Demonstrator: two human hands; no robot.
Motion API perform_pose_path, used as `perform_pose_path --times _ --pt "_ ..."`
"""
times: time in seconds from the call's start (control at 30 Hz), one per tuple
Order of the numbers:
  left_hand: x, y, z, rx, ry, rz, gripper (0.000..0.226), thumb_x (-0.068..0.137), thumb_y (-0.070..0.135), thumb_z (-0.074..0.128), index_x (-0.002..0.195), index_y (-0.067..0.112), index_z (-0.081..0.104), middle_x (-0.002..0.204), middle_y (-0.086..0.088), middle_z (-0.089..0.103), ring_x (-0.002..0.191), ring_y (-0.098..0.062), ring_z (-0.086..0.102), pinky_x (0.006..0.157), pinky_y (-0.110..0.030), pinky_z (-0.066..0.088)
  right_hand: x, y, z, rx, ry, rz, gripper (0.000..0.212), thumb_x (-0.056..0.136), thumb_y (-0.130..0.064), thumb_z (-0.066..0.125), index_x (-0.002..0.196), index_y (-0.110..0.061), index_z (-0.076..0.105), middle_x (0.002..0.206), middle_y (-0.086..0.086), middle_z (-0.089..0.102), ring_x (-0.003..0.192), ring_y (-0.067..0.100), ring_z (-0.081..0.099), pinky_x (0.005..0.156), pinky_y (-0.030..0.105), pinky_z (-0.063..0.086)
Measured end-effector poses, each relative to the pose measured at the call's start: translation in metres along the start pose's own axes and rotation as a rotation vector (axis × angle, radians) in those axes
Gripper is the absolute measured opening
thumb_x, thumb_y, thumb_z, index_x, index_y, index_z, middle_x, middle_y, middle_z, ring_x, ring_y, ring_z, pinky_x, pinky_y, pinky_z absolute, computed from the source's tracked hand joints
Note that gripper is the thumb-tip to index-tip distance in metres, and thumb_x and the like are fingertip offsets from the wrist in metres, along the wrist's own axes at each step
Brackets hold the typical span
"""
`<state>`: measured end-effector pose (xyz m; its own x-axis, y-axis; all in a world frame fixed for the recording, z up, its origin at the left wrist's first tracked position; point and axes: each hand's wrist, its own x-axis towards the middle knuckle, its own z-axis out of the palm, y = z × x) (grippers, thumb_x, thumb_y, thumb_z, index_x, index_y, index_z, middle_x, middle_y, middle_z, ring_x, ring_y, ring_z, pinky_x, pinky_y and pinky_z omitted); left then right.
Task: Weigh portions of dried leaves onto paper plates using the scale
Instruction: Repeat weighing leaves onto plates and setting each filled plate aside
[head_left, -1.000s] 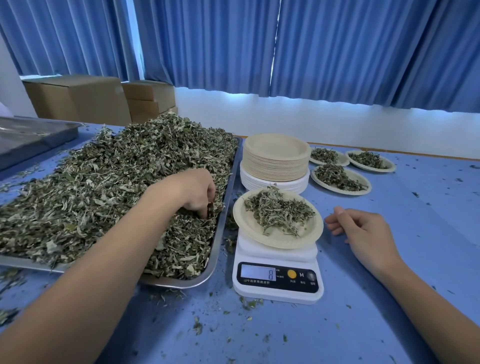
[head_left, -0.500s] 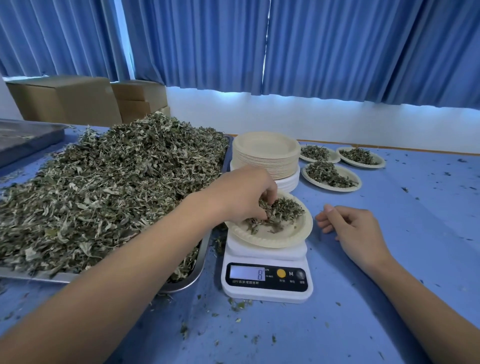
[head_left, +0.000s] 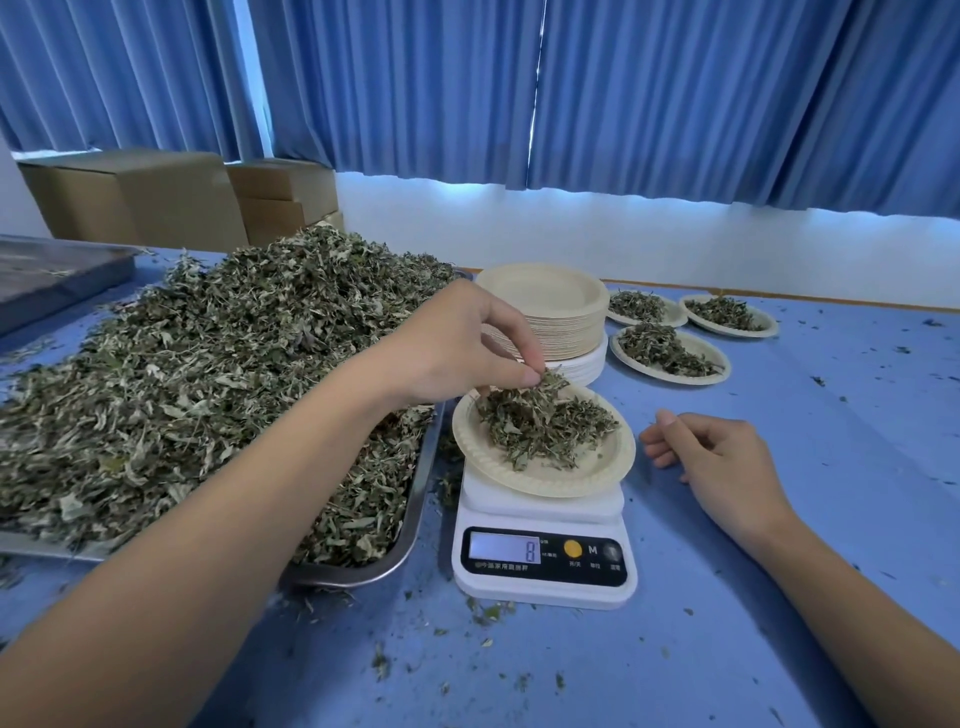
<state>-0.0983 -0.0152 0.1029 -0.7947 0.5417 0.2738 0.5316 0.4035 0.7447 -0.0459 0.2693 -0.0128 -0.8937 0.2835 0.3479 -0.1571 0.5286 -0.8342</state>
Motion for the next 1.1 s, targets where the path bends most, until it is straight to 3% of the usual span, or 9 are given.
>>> perform_pose_path --times 0.1,0.2,0.43,0.63,0.7,0.77,0.87,0.97,1.1 --pt "-0.002 -0.002 -0.005 -0.046 -0.005 -0.016 0.009 0.079 0.002 0.083 0.084 0.008 0.078 0.090 -0.005 0.077 0.069 -0.016 0.070 0.064 -0.023 0.056 0.000 0.001 0.000 -0.008 -0.002 0.000 0.035 0.103 -0.033 0.058 0.078 -0.021 0.079 0.074 -0.009 0.075 0.067 0.006 0.069 0.068 0.024 0.048" --pt "-0.003 -0.001 -0.008 -0.028 0.019 -0.024 0.009 0.079 0.003 0.083 0.085 0.009 0.079 0.093 -0.006 0.077 0.080 -0.030 0.074 0.086 -0.040 0.061 0.001 0.002 -0.001 -0.013 -0.002 -0.006 0.035 0.103 -0.033 0.057 0.078 -0.021 0.079 0.074 -0.009 0.075 0.067 0.006 0.069 0.067 0.023 0.048" --pt "-0.005 -0.005 -0.043 0.126 0.179 -0.077 0.010 0.077 0.013 0.086 0.082 0.019 0.080 0.086 0.008 0.077 0.085 -0.010 0.071 0.095 -0.035 0.055 0.001 0.003 -0.001 -0.004 -0.017 -0.010 0.035 0.103 -0.033 0.057 0.080 -0.020 0.079 0.074 -0.009 0.075 0.068 0.006 0.069 0.060 0.012 0.048" --pt "-0.008 -0.023 -0.077 0.461 0.273 -0.315 0.016 0.079 0.004 0.082 0.073 0.019 0.076 0.080 0.000 0.075 0.075 -0.012 0.067 0.059 -0.022 0.046 0.001 0.002 -0.001 0.002 -0.014 0.001 0.034 0.103 -0.033 0.057 0.081 -0.018 0.079 0.074 -0.008 0.075 0.067 0.006 0.069 0.058 0.009 0.047" --pt "-0.012 -0.030 -0.079 0.606 0.179 -0.486 0.014 0.081 0.002 0.079 0.080 0.014 0.073 0.089 -0.002 0.073 0.078 -0.016 0.066 0.059 -0.024 0.044 0.001 0.002 -0.001 0.000 -0.012 -0.003 0.034 0.103 -0.033 0.057 0.081 -0.018 0.079 0.074 -0.009 0.075 0.066 0.006 0.069 0.058 0.009 0.047" --pt "-0.015 -0.032 -0.076 0.723 0.021 -0.583 0.021 0.080 0.004 0.081 0.096 0.014 0.071 0.101 -0.001 0.066 0.088 -0.020 0.062 0.071 -0.030 0.045 0.001 0.002 -0.001 -0.007 -0.015 -0.003 0.034 0.103 -0.034 0.056 0.082 -0.019 0.079 0.075 -0.010 0.075 0.066 0.005 0.069 0.059 0.011 0.048" --pt "-0.014 -0.023 -0.070 0.696 0.022 -0.513 0.032 0.083 0.011 0.081 0.110 0.021 0.068 0.108 -0.002 0.057 0.097 -0.024 0.060 0.080 -0.032 0.045 0.001 0.001 -0.001 -0.017 -0.018 -0.003 0.034 0.103 -0.034 0.057 0.081 -0.020 0.079 0.074 -0.011 0.075 0.067 0.005 0.069 0.062 0.014 0.046" --pt "-0.008 -0.011 -0.058 0.541 0.089 -0.343 0.021 0.087 0.020 0.078 0.106 0.027 0.071 0.103 0.003 0.064 0.091 -0.018 0.066 0.079 -0.031 0.051 0.000 0.002 -0.002 -0.020 -0.018 -0.001 0.035 0.103 -0.035 0.057 0.080 -0.021 0.079 0.074 -0.011 0.075 0.068 0.004 0.069 0.062 0.013 0.047" --pt "0.000 -0.009 -0.029 0.487 0.002 -0.214 0.015 0.088 0.021 0.076 0.103 0.023 0.075 0.096 0.007 0.068 0.091 -0.010 0.063 0.083 -0.028 0.050 0.000 0.001 -0.001 -0.015 -0.021 0.010 0.034 0.103 -0.035 0.057 0.080 -0.021 0.079 0.074 -0.009 0.076 0.068 0.005 0.070 0.064 0.017 0.047"
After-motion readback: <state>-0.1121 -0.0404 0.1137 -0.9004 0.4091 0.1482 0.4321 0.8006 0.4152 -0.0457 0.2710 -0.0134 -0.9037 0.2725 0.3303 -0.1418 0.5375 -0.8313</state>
